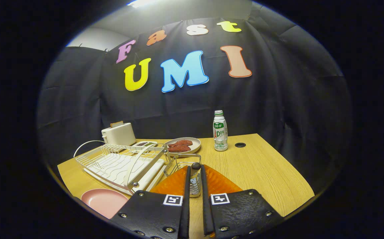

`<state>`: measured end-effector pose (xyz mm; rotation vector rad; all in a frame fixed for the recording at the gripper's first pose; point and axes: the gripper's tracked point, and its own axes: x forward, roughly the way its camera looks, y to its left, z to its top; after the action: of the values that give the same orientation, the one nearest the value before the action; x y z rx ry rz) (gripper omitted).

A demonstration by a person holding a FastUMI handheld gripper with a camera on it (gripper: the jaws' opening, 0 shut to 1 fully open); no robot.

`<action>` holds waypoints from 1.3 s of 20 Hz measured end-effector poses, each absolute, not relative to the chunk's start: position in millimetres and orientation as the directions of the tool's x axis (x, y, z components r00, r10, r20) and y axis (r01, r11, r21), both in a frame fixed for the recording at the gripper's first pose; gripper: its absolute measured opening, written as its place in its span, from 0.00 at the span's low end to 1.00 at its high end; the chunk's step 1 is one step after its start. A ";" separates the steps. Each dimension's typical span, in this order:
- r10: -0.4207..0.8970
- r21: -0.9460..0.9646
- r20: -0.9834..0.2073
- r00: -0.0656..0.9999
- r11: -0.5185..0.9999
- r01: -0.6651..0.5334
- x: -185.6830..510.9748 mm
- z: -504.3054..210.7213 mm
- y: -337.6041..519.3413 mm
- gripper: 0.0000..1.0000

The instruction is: Take the plate from the dish rack, then take the spoon from the basket and place it into the plate.

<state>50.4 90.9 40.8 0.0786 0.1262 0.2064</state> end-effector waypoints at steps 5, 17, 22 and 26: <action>0.207 0.122 -0.087 0.974 0.973 -0.196 70.8 48.9 92.8 0.19; 0.229 0.193 -0.136 0.964 0.960 -0.201 98.5 43.3 108.5 0.18; 0.213 0.239 -0.166 0.963 0.956 -0.170 100.9 35.9 107.5 0.18; 0.189 0.230 -0.226 0.956 0.964 -0.136 106.3 37.4 105.2 0.14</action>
<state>106.3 105.2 37.4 0.2142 0.2490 0.1659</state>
